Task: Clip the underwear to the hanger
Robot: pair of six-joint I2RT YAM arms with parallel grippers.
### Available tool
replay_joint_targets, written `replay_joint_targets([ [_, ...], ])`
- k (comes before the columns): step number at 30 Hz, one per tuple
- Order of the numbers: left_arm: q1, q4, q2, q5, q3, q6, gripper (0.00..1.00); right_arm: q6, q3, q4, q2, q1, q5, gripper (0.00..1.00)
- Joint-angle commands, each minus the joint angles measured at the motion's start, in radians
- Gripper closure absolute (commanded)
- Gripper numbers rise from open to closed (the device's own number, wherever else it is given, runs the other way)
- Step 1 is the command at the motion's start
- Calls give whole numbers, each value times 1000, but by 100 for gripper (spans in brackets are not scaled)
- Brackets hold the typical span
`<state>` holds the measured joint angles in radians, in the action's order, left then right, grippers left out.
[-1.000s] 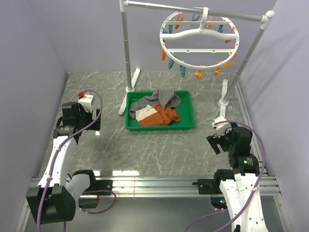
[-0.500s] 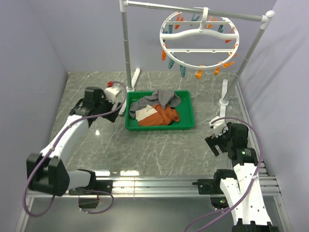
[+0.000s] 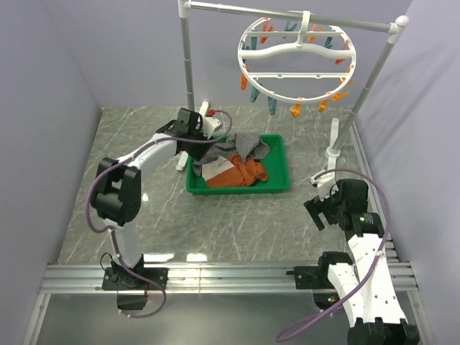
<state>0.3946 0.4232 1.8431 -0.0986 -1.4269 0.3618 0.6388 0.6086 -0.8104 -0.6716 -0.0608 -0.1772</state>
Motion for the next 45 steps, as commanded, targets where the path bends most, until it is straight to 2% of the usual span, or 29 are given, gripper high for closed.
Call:
replay_joint_targets([
  [1, 4, 2, 63, 16, -104, -6, 40, -16, 52, 7, -17, 10, -8, 0],
  [8, 16, -8, 194, 45, -167, -18, 40, -10, 57, 30, -65, 15, -16, 0],
  [16, 20, 5, 255, 5, -179, -46, 40, -24, 69, 51, -108, 18, -31, 0],
  [18, 20, 14, 275, -1, -190, -47, 47, -28, 79, 50, -115, 21, -34, 0],
  [20, 20, 25, 291, -12, -211, -53, 60, -31, 86, 47, -121, 22, -36, 0],
  [21, 20, 34, 295, -22, -222, -57, 67, -31, 89, 47, -121, 22, -38, 0],
  [22, 20, 58, 298, -29, -236, -52, 80, -30, 94, 45, -121, 24, -38, 0],
  [23, 20, 69, 301, -48, -266, -52, 88, -31, 102, 40, -125, 24, -39, 0],
  [25, 20, 84, 294, -61, -294, -64, 100, -34, 109, 37, -125, 26, -42, 0],
  [34, 20, 169, 110, -95, -451, -86, 100, -41, 154, 13, -131, 41, -59, 0],
  [41, 24, 268, -30, -156, -465, -98, 100, -27, 177, -9, -129, 52, -80, 0],
  [45, 29, 299, -137, -222, -411, -100, 100, -10, 186, -26, -131, 56, -99, 0],
])
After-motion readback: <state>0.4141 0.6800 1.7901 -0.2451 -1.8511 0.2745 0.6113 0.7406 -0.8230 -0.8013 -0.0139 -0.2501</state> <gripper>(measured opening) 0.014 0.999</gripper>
